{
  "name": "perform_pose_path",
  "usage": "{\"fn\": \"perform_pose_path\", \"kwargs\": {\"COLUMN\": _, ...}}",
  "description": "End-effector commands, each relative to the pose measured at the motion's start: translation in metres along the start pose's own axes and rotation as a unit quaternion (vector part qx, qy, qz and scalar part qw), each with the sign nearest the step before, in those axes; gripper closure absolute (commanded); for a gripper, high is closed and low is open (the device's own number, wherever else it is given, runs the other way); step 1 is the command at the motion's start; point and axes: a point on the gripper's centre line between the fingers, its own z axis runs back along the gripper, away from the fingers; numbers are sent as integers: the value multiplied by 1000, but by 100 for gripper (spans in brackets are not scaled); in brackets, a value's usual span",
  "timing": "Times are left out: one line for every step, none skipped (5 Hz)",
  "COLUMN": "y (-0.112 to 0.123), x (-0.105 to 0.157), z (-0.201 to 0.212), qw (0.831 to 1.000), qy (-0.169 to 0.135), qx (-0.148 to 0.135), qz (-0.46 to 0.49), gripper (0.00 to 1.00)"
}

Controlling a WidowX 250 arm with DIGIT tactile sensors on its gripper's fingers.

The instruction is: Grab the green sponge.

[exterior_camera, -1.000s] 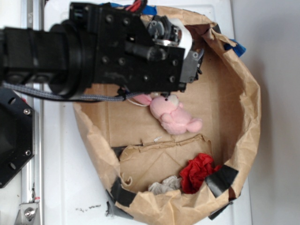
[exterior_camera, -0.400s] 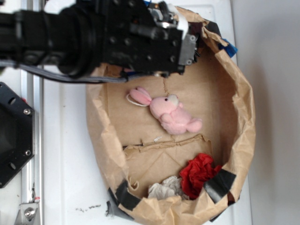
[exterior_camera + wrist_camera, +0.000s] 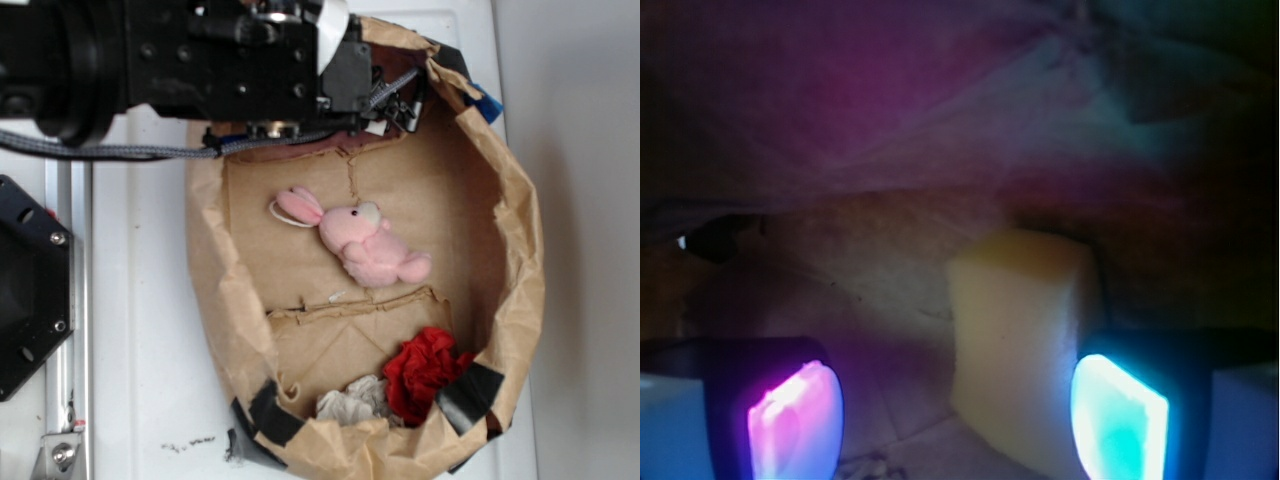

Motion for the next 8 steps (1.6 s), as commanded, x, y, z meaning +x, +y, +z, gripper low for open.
{"fn": "perform_pose_path", "kwargs": {"y": 20, "x": 15, "z": 5, "qw": 997, "qy": -16, "qx": 44, "qz": 53, "gripper": 0}}
{"fn": "perform_pose_path", "kwargs": {"y": 24, "x": 16, "z": 7, "qw": 996, "qy": -12, "qx": 60, "qz": 59, "gripper": 0}}
{"fn": "perform_pose_path", "kwargs": {"y": 28, "x": 14, "z": 11, "qw": 996, "qy": -14, "qx": 72, "qz": 55, "gripper": 0}}
{"fn": "perform_pose_path", "kwargs": {"y": 30, "x": 12, "z": 14, "qw": 995, "qy": -11, "qx": 81, "qz": 61, "gripper": 0}}
{"fn": "perform_pose_path", "kwargs": {"y": 30, "x": 13, "z": 9, "qw": 994, "qy": -12, "qx": 89, "qz": 66, "gripper": 0}}
{"fn": "perform_pose_path", "kwargs": {"y": 29, "x": 13, "z": -1, "qw": 994, "qy": -18, "qx": 87, "qz": 64, "gripper": 0}}
{"fn": "perform_pose_path", "kwargs": {"y": 29, "x": 13, "z": -1, "qw": 994, "qy": -18, "qx": 87, "qz": 64, "gripper": 0}}
{"fn": "perform_pose_path", "kwargs": {"y": 29, "x": 13, "z": -1, "qw": 994, "qy": -18, "qx": 87, "qz": 64, "gripper": 0}}
